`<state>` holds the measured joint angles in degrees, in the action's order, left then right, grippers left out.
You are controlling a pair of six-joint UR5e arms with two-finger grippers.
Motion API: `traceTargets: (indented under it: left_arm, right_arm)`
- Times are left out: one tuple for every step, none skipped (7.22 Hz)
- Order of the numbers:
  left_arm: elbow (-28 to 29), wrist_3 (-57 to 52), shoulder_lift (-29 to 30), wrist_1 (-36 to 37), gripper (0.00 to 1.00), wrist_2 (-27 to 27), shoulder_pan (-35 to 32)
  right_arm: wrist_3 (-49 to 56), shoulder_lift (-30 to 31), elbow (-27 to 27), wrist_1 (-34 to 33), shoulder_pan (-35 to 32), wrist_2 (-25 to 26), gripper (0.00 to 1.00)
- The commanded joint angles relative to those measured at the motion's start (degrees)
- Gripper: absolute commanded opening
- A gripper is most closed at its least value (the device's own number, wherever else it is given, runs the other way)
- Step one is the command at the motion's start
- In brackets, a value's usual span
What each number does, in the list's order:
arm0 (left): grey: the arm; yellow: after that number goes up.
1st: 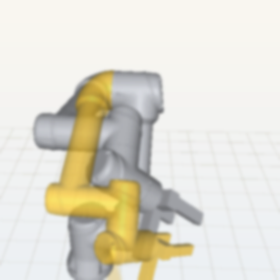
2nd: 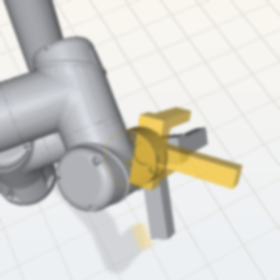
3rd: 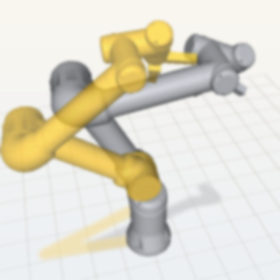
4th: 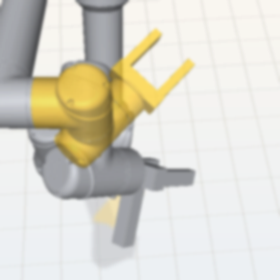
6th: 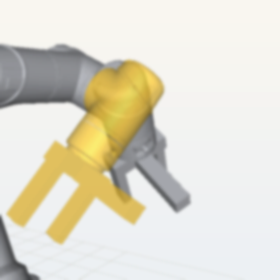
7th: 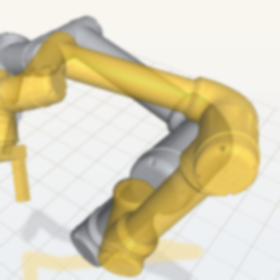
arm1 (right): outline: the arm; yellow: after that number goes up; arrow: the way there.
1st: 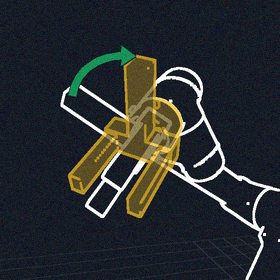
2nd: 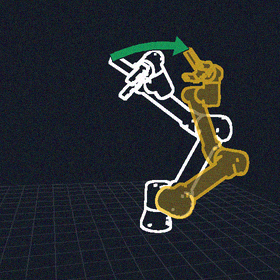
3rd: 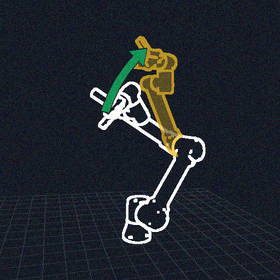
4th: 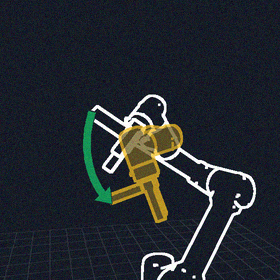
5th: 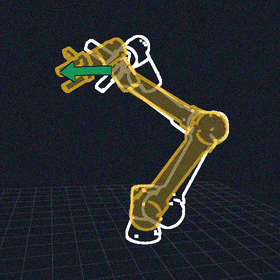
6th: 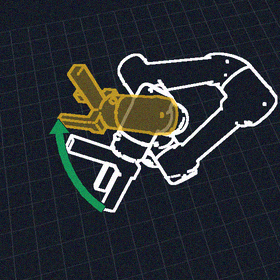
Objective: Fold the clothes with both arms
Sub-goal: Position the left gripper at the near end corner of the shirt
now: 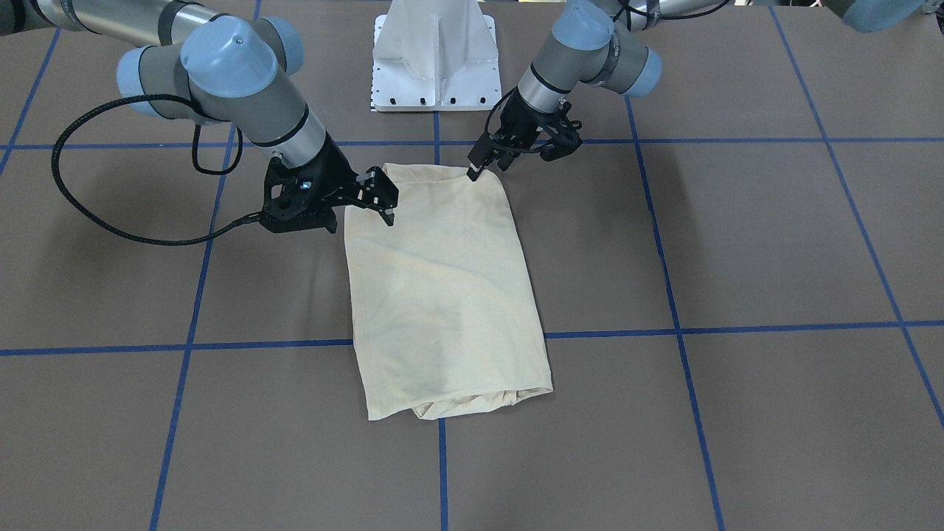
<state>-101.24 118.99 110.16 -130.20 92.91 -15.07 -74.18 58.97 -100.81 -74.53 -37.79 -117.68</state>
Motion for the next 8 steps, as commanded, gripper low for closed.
traceTargets:
  left_arm:
    - [0.6,-0.07,0.23,0.03,0.91,0.08,-0.05]
    - [0.78,-0.07,0.23,0.03,0.9,-0.01,-0.22]
    - [0.95,-0.07,0.23,0.03,0.89,-0.01,-0.31]
    - [0.95,-0.07,0.66,1.43,0.85,-0.01,-0.31]
    - [0.95,-0.07,1.45,2.83,0.83,-0.01,-0.4]
    - [1.04,-0.07,1.55,2.85,0.77,-0.01,-0.31]
    - [1.04,-0.07,1.46,2.85,0.66,-0.01,-0.4]
    - [1.04,-0.07,1.46,2.85,0.42,-0.09,-0.4]
  right_arm:
    - [0.0,0.0,0.0,0.0,0.0,0.0,1.0]
    - [0.0,0.09,0.09,0.0,0.0,0.0,1.0]
    - [0.0,0.0,0.09,0.0,0.0,0.0,1.0]
    - [0.09,0.09,0.09,0.0,0.0,0.0,1.0]
    - [0.09,0.09,0.09,0.0,0.0,0.0,1.0]
    - [0.09,0.09,0.09,0.0,0.0,0.0,1.0]
    - [0.09,0.09,0.09,0.0,0.0,0.0,1.0]
    - [0.09,0.18,0.09,0.0,0.0,0.0,1.0]
